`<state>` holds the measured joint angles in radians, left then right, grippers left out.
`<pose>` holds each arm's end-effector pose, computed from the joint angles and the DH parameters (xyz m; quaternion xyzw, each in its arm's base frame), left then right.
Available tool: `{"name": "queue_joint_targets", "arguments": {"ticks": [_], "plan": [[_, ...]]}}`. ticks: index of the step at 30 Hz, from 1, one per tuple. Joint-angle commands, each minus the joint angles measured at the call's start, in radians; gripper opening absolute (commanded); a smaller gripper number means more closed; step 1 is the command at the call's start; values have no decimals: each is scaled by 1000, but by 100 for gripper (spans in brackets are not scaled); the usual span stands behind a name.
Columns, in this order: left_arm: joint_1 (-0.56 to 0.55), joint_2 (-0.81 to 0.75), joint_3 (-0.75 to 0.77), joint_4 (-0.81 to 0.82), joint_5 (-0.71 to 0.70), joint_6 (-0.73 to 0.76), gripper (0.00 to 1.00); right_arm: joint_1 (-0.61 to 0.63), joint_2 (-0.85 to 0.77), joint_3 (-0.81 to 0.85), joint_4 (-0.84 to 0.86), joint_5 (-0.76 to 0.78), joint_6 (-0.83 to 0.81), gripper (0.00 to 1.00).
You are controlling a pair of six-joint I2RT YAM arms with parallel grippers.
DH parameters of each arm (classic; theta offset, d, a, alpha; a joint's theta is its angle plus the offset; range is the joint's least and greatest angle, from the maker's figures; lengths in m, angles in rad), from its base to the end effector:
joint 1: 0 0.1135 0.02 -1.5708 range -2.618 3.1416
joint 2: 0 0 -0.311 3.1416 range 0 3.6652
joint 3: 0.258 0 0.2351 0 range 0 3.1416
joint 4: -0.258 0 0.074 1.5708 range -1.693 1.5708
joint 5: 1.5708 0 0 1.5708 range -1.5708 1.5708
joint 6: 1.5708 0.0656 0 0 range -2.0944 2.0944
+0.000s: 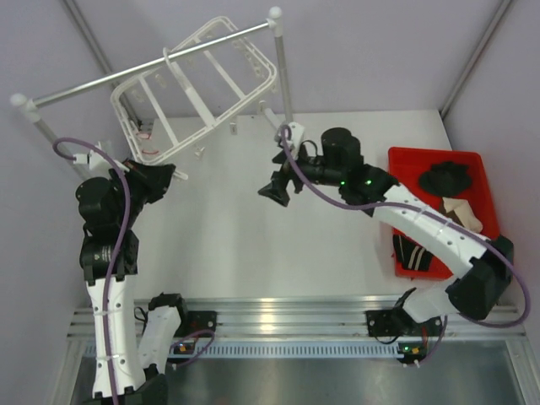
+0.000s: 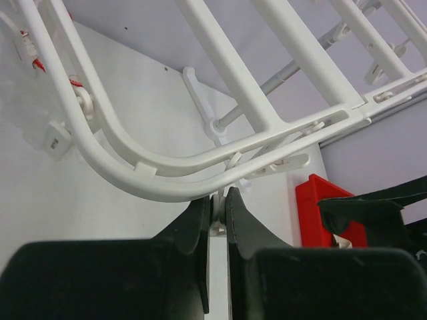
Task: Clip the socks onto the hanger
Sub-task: Pick up the sock from the bin.
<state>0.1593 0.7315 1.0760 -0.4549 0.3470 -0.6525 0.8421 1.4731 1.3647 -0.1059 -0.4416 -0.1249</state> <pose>0.1192 -0.0034 0.4395 -0.1840 0.7197 -0.2851 0.6057 0.2137 0.2816 0.4297 -0.4749 0.6088 0.3745 0.5134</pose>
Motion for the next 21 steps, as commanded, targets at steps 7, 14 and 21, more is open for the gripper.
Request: {"name": "queue_joint_targets", "arguments": {"ticks": [7, 14, 21], "plan": [[3, 2, -22, 19, 10, 8, 0, -568, -293, -92, -653, -242, -411, 96], [3, -7, -30, 16, 15, 7, 0, -1066, -218, -22, -1366, -289, -1193, 79], [2, -21, -27, 9, 10, 24, 0, -1190, -310, -286, -1391, -111, -1513, 73]]}}
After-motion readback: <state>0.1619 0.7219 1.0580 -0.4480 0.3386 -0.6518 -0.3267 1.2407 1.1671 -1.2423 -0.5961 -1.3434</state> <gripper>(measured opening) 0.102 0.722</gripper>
